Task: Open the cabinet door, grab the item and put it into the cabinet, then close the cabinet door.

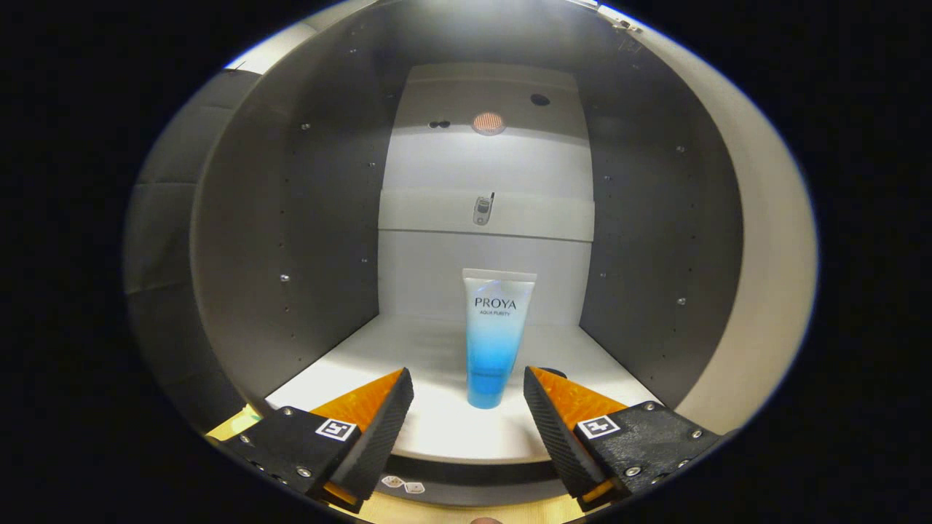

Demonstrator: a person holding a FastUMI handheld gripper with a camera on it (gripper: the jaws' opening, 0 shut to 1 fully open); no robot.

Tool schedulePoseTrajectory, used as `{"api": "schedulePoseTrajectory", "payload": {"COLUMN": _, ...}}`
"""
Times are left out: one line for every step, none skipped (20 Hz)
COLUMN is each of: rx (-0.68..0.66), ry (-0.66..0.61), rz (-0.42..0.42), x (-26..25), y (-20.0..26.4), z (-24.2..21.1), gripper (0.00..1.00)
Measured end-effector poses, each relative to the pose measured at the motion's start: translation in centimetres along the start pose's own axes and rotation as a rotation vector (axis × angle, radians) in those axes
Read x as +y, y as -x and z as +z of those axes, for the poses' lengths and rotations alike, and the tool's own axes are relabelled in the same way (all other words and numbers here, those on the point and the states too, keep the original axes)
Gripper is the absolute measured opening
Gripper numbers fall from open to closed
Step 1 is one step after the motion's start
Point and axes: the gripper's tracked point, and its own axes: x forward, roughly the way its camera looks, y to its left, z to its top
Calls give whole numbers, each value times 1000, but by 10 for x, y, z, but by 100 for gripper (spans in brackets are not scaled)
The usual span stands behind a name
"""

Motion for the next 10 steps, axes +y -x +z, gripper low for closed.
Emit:
{"api": "schedulePoseTrajectory", "payload": {"rx": -2, "ry": 10, "rz": -4, "x": 0, "y": 11, "z": -1, "gripper": 94}}
{"api": "schedulePoseTrajectory", "payload": {"rx": -6, "ry": 14, "rz": -3, "x": 0, "y": 23, "z": 0, "gripper": 94}}
{"api": "schedulePoseTrajectory", "payload": {"rx": -6, "ry": 13, "rz": -3, "x": 1, "y": 35, "z": 0, "gripper": 95}}
{"api": "schedulePoseTrajectory", "payload": {"rx": -5, "ry": 8, "rz": -6, "x": 1, "y": 48, "z": 1, "gripper": 95}}
{"api": "schedulePoseTrajectory", "payload": {"rx": -8, "ry": 3, "rz": -8, "x": 2, "y": 62, "z": 3, "gripper": 95}}
{"api": "schedulePoseTrajectory", "payload": {"rx": -14, "ry": -7, "rz": -8, "x": 3, "y": 78, "z": 6, "gripper": 95}}
{"api": "schedulePoseTrajectory", "payload": {"rx": -21, "ry": -20, "rz": -4, "x": 5, "y": 93, "z": 9, "gripper": 95}}
{"api": "schedulePoseTrajectory", "payload": {"rx": -27, "ry": -32, "rz": 0, "x": 7, "y": 111, "z": 13, "gripper": 95}}
{"api": "schedulePoseTrajectory", "payload": {"rx": -33, "ry": -40, "rz": 5, "x": 11, "y": 129, "z": 15, "gripper": 95}}
{"api": "schedulePoseTrajectory", "payload": {"rx": -36, "ry": -44, "rz": 6, "x": 13, "y": 147, "z": 18, "gripper": 95}}
